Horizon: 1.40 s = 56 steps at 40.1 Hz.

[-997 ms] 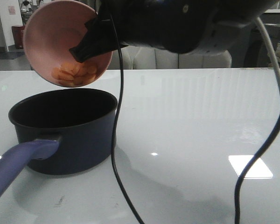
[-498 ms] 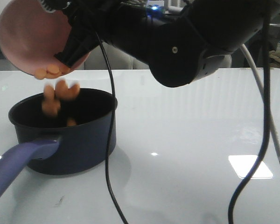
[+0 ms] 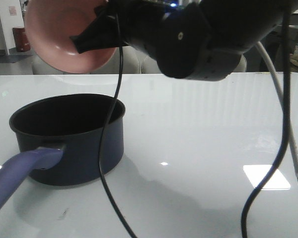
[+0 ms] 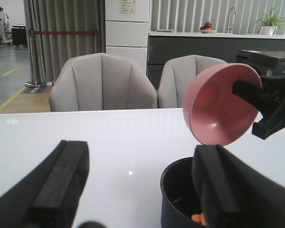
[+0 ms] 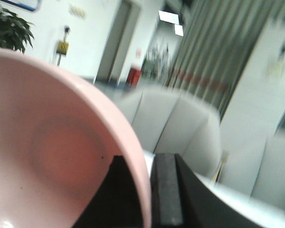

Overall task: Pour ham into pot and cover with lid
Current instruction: 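Tilt the pink bowl to pour the orange slices into the saucepan, then carry the empty pink bowl back and lower it onto the table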

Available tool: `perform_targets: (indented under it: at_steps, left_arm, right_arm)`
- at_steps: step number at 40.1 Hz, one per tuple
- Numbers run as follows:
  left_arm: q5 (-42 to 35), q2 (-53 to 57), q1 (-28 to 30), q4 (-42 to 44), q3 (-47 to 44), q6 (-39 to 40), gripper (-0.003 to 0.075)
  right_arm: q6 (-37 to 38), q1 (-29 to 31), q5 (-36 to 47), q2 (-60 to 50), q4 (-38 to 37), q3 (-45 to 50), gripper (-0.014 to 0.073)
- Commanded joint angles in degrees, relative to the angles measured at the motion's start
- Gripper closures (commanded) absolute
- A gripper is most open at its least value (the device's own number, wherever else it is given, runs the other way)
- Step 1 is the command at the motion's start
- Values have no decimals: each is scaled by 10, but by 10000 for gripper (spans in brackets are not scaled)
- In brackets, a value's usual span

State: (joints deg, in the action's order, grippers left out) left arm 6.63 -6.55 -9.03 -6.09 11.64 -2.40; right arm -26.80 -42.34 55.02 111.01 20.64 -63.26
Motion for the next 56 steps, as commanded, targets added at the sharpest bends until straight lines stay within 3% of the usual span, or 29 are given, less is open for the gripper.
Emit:
perform_targets:
  at_steps: [1, 11, 17, 25, 32, 39, 43, 56]
  left_arm:
    - [-41, -12, -4, -4, 16, 0, 222]
    - [-41, -12, -4, -4, 16, 0, 222]
    - [-41, -12, -4, -4, 16, 0, 222]
    - [-41, -12, -4, -4, 16, 0, 222]
    - [-41, -12, -4, -4, 16, 0, 222]
    - [-43, -12, -4, -4, 16, 0, 222]
    - [-43, -12, -4, -4, 16, 0, 222]
    - [-43, -12, -4, -4, 16, 0, 222]
  right_arm:
    - [68, 1, -87, -76, 47, -18, 461]
    - [13, 30, -373, -169, 87, -18, 461]
    - [-27, 86, -546, -227, 87, -18, 454]
    - [-24, 188, -693, -262, 85, -18, 454]
    - [9, 264, -777, -260, 57, -18, 454]
    - [127, 311, -810, -246, -45, -15, 454]
    - [177, 338, -855, -226, -58, -16, 454]
    - [188, 393, -968, -147, -59, -16, 449]
